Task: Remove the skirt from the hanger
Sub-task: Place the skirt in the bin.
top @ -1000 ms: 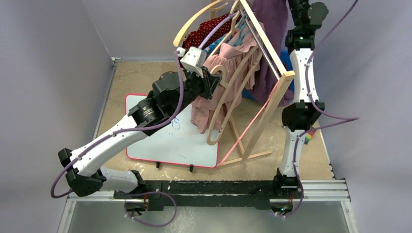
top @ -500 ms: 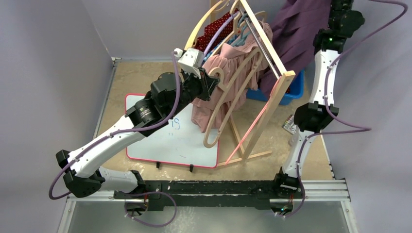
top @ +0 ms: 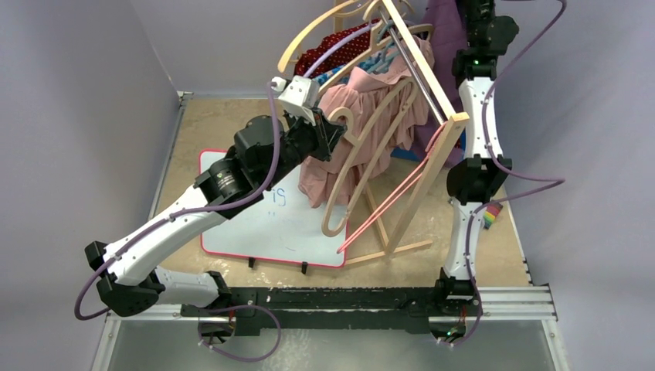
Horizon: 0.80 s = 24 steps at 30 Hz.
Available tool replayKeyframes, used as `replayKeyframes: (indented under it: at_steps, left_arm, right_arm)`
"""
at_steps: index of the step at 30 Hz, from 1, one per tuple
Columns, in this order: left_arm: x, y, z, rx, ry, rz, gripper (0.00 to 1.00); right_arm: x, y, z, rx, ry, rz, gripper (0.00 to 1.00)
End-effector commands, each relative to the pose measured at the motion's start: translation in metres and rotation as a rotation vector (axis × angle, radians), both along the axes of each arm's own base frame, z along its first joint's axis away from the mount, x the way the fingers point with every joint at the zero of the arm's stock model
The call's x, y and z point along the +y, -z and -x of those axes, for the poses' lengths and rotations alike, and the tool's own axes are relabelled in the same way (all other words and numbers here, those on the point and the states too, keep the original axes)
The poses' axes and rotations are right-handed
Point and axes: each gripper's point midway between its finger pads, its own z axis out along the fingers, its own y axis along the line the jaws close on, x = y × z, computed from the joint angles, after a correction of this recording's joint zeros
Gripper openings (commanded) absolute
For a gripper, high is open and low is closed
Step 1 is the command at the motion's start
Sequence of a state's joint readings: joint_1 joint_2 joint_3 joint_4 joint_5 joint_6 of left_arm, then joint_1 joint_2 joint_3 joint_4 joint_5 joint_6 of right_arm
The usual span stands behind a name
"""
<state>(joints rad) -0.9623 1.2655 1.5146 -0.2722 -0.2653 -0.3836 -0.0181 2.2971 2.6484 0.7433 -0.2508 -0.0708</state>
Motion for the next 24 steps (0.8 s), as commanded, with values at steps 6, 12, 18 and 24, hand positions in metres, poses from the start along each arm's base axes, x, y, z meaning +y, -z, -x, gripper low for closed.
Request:
replayKeyframes:
  at_steps: [6, 12, 18, 24]
  left_arm:
    - [0.013, -0.042, 0.007, -0.043, -0.006, 0.088, 0.0]
    - [0.012, -0.042, 0.012, -0.048, 0.018, 0.106, 0.0]
    - [0.016, -0.051, 0.017, -0.07, 0.031, 0.133, 0.0]
    - [0.018, -0.057, 0.018, -0.079, 0.028, 0.129, 0.0]
  right_arm:
    - [-0.021, -0.01, 0.009, -0.069, 0.044, -0.029, 0.0]
    - [-0.027, 0.053, -0.009, 0.331, 0.037, -0.096, 0.0]
    - [-0.072, 0.161, -0.008, 0.744, 0.179, -0.238, 0.0]
    - [-0.06, 0.27, 0.016, 0.993, 0.12, -0.27, 0.0]
